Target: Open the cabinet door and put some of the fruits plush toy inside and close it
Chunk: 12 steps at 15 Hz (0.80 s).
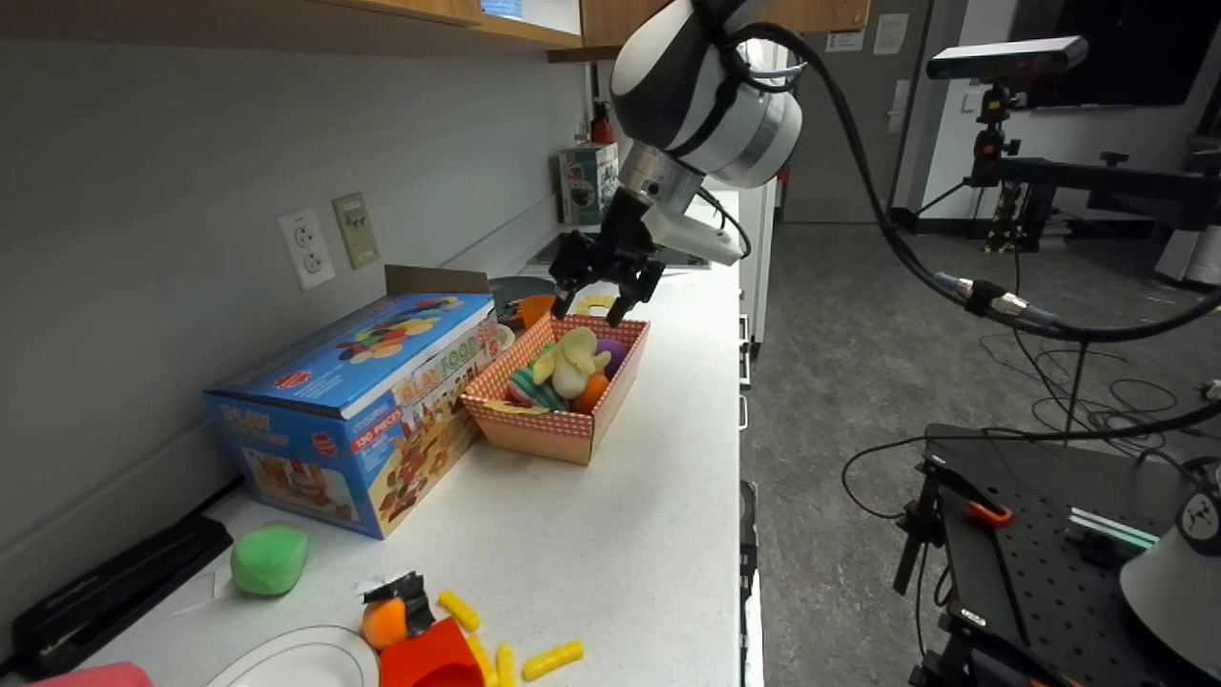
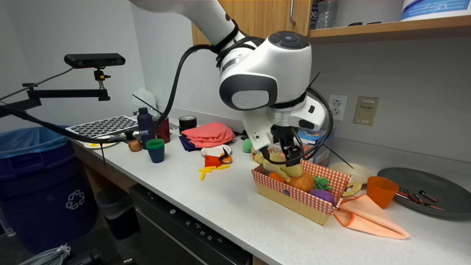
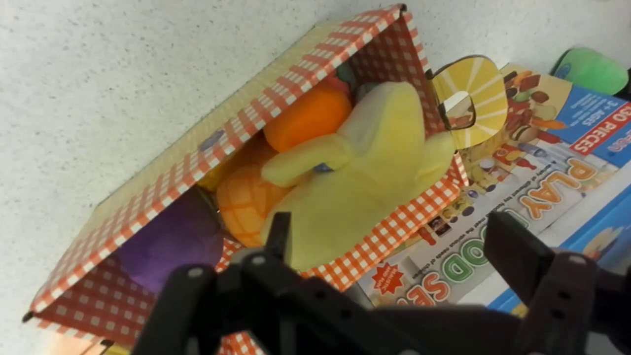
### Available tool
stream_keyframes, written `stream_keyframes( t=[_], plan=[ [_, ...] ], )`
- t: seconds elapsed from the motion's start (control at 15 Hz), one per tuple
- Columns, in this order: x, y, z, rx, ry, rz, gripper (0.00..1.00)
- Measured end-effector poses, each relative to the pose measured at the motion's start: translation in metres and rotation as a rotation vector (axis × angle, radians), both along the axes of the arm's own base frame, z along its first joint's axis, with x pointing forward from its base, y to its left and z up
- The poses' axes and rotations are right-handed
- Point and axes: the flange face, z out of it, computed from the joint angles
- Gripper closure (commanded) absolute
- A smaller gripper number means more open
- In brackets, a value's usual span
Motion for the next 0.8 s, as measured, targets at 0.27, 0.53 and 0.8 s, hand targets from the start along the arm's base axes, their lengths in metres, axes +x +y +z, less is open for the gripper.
stream_keyframes(
  t=[0.27,0.53,0.8],
  plan=[
    [0.02,-0.013,-0.026,0.056,0.016,-0.09,0.0],
    [0.032,-0.014,-0.047,0.083,0.048,-0.147,0.27],
    [0.037,-0.017,-0.051,0.099,0.056,-0.185,0.55]
  ],
)
